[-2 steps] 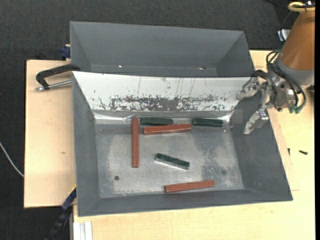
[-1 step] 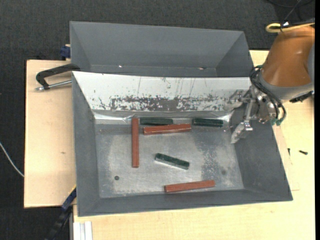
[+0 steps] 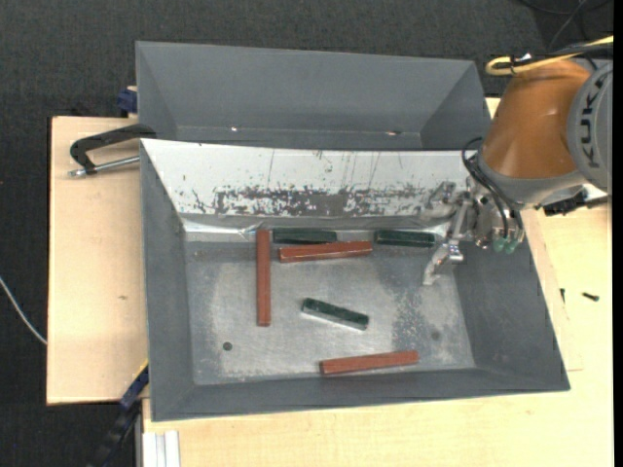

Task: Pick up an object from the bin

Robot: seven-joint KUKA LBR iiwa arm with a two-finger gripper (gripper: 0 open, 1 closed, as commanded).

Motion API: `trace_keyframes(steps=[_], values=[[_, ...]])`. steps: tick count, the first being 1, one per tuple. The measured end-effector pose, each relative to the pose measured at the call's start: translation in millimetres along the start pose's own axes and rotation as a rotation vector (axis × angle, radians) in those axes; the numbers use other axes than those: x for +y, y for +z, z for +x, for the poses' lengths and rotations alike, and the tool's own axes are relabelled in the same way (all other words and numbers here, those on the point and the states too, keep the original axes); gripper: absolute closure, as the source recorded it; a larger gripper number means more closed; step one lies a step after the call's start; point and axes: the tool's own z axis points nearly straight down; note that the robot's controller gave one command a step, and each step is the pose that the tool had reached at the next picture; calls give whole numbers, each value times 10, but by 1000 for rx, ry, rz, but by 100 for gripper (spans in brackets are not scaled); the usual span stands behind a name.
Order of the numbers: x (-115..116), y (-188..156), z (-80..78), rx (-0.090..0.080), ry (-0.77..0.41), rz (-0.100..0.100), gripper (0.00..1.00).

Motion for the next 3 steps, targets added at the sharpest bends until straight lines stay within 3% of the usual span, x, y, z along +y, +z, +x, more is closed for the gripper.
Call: trace_keyframes(steps=[1,2,3], values=[[268,364,77,-6,-25,1,0],[592,574,-114,-35,54,1,100],[604,627,-41,-4,52,1,0]])
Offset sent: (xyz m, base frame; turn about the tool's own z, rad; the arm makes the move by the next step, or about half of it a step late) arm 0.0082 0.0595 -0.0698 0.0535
